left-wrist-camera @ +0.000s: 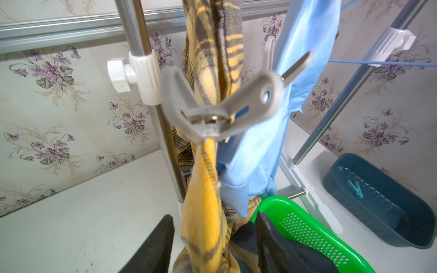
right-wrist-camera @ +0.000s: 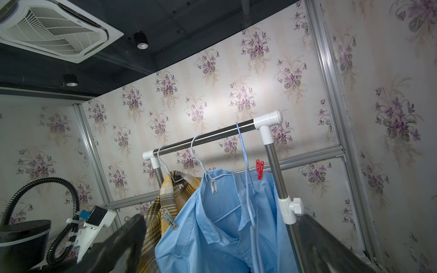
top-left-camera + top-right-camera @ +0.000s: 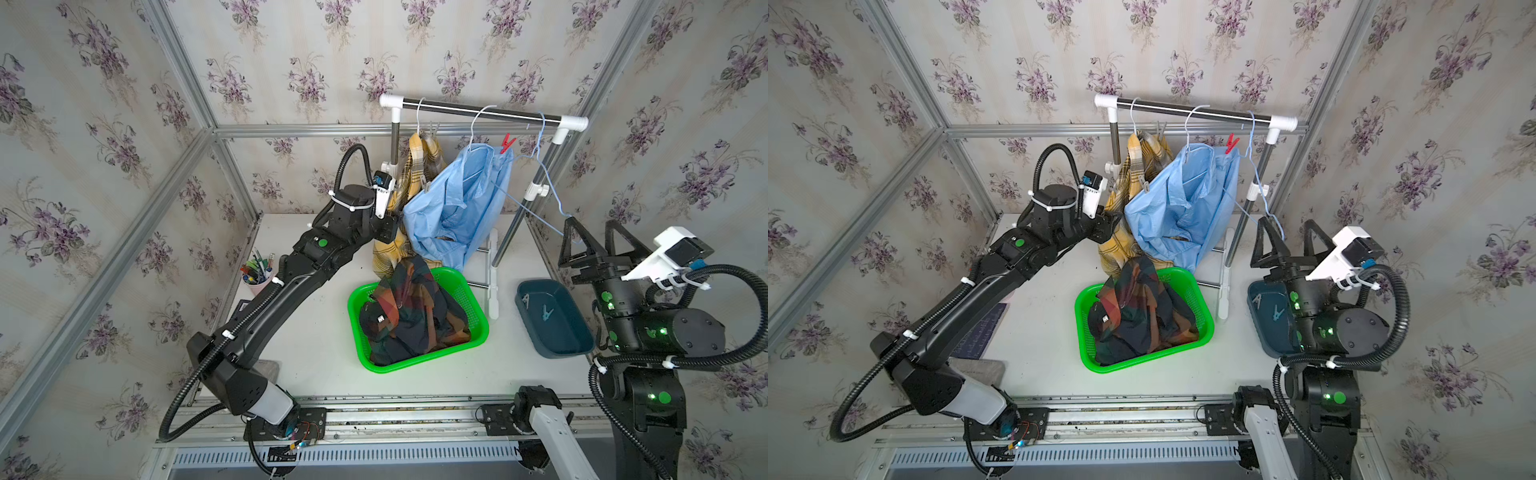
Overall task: Remove the clothespins securing long-sleeve shirts to the hanger
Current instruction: Place the hanger on the clothesline, then pick up the hanger from the clothesline.
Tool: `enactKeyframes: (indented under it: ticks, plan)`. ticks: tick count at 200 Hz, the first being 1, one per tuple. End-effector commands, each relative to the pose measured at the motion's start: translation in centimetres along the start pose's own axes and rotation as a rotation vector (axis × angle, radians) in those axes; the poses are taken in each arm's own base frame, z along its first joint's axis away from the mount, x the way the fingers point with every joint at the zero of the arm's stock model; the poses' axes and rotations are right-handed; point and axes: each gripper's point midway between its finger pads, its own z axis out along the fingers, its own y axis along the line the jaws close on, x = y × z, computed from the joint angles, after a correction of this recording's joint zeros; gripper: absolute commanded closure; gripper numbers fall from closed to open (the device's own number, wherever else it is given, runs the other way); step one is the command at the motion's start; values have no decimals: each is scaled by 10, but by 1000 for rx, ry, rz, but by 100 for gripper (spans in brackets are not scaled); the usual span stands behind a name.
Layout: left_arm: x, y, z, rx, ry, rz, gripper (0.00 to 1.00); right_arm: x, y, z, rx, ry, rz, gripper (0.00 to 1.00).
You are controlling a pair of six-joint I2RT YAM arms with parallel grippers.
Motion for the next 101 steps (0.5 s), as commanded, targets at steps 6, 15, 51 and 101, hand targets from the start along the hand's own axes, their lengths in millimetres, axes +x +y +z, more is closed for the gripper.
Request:
enactKeyframes:
  ticks: [6,15,51,101]
  plan:
    - [-19,6,7,-43,-54,38,60,14,1,-2,-19,41,38,0]
    - [-21,6,10,-43,-56,42,67,15,1,-2,-19,42,38,0]
    - [-26,4,11,-35,-60,64,100,13,1,-3,-22,35,36,0]
    - [-61,6,-23,-50,-152,43,100,17,3,1,-41,41,55,0]
